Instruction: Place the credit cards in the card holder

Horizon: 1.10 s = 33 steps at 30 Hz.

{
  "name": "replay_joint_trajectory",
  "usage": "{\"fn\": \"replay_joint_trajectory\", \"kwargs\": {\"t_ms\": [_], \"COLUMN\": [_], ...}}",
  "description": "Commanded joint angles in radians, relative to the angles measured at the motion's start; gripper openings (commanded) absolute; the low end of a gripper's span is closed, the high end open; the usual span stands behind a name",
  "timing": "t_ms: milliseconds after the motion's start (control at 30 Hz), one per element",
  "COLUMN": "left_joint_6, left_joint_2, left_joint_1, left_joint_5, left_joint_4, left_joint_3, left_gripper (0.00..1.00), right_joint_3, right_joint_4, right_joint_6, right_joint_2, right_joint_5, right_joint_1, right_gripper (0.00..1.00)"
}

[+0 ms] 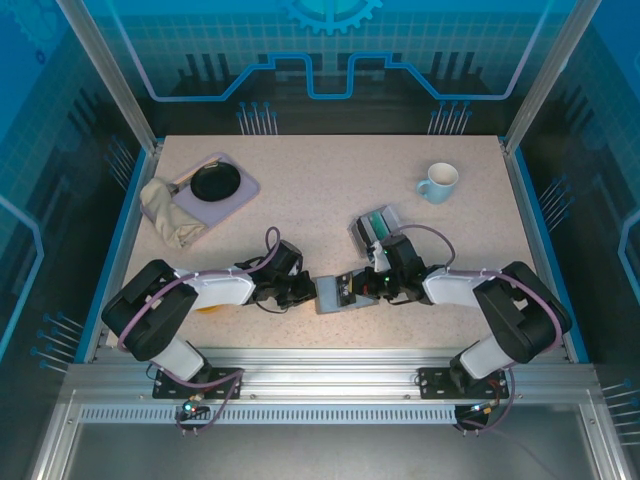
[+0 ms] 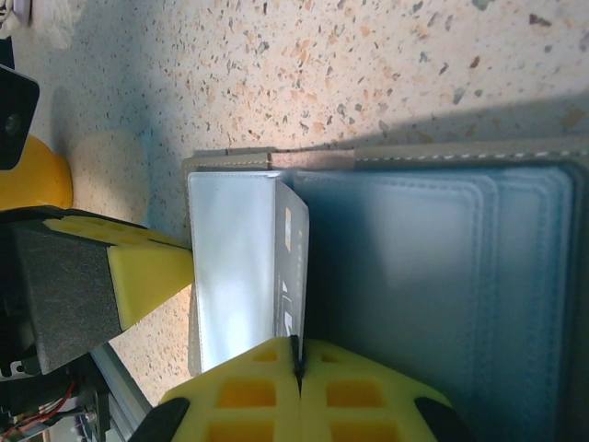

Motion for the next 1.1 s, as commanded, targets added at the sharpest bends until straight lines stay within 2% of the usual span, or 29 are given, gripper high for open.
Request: {"fn": "replay_joint_trajectory", "kwargs": {"t_ms": [0, 267, 667, 767, 1067], "left_joint_6": [0.013, 0.015, 0.011, 0.012, 0.015], "left_joint_2": [0.019, 0.03, 0.022, 0.022, 0.015], "left_joint_1": [-0.004, -0.004, -0.005, -0.004, -0.005], "left_joint_5": [-0.013, -0.006, -0.007, -0.008, -0.011], "left_joint_4": [-0.032, -0.023, -0.019, -0.019, -0.023], "left_joint_3": [0.013, 0.02, 0.015, 0.015, 0.01], "left_gripper": [0.09, 0.09, 0.08, 0.08, 0.08], "right_joint_3": [-0.034, -0.031, 0.023, 0.041, 0.087], "right_joint_4": [-0.072, -0.012, 0.055, 0.026, -0.221], "right_joint_6": [0.018, 0.039, 0.112, 0.108, 0.009], "right_joint_2": [-0.017, 0.003, 0.078, 0.074, -0.007], "right_joint_5": [0.006, -0.029, -0.002, 0.01, 0.115], "right_joint_1": [0.015, 0.018, 0.097, 0.112, 0.101], "right_gripper": [0.02, 0.03, 0.06, 0.09, 0.22]}}
